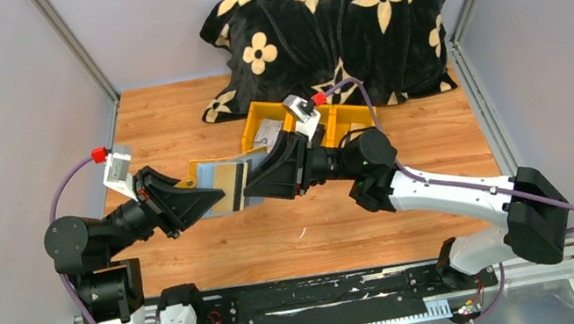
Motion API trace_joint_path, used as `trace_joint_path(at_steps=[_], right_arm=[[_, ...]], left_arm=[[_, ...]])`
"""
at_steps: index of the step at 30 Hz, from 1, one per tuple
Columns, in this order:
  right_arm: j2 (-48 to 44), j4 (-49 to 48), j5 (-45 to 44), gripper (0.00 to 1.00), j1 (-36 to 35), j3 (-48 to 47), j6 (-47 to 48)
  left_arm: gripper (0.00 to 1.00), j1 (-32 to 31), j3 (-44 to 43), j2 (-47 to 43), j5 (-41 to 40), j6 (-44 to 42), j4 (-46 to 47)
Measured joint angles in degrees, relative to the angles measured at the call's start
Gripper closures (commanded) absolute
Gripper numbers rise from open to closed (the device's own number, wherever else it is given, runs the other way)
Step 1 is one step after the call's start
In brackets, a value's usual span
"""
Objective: Take the credit cards out of the card holder
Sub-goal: Remove the credit card from the card holder, then place the credit card in the storage box.
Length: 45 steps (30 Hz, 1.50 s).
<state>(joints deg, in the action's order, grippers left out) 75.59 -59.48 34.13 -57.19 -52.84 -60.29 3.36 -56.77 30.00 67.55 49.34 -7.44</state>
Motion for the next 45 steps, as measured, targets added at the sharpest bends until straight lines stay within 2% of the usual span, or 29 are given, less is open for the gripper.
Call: trace_joint_path(at_steps=[3,7,10,23,29,34,38,41,45], right_arm=[[0.8,-0.5,0.3,0.63,0.0,-1.5,-0.2],[2.1,-0.4,0.5,0.88,0.0,-3.9,-0.2],[2.7,-0.1,0.8,1.0,0.2,-4.2,-0.4],[-2.0,0.2,0.4,1.0,2.1,1.4,0.2],[-6.4,1.4,0.8,1.0,5.6,5.2,0.1],[-11.2,5.1,2.0,1.0,11.7,8.3,0.1],[-16.4,13.6,3.5,1.0,21.1,9.6,2.0],[-19.6,27.0,3.7,1.0,29.8,9.1,7.6],[-18.0,44.3,1.2,1.0,37.1,6.3,16.9]], left_arm=[[1.0,0.0,0.0,-0.2,-0.6,-0.5,-0.3],[1.0,0.0,0.0,-0.3,-1.0,-1.2,-0.4],[1.0,-0.1,0.0,-0.4,-1.2,-1.6,-0.5],[1.0,-0.2,-0.7,-0.5,-1.8,-2.7,-3.0],[1.0,-0.2,-1.2,-0.4,-2.6,-3.8,-3.2],[1.0,-0.2,-2.3,-0.2,-2.8,-5.8,-5.1],[1.0,-0.2,-3.0,0.0,-3.0,-7.4,-6.5],[1.0,-0.2,-3.1,0.0,-3.1,-8.3,-7.1],[1.0,-0.2,-3.1,0.0,-3.1,-8.9,-7.9]])
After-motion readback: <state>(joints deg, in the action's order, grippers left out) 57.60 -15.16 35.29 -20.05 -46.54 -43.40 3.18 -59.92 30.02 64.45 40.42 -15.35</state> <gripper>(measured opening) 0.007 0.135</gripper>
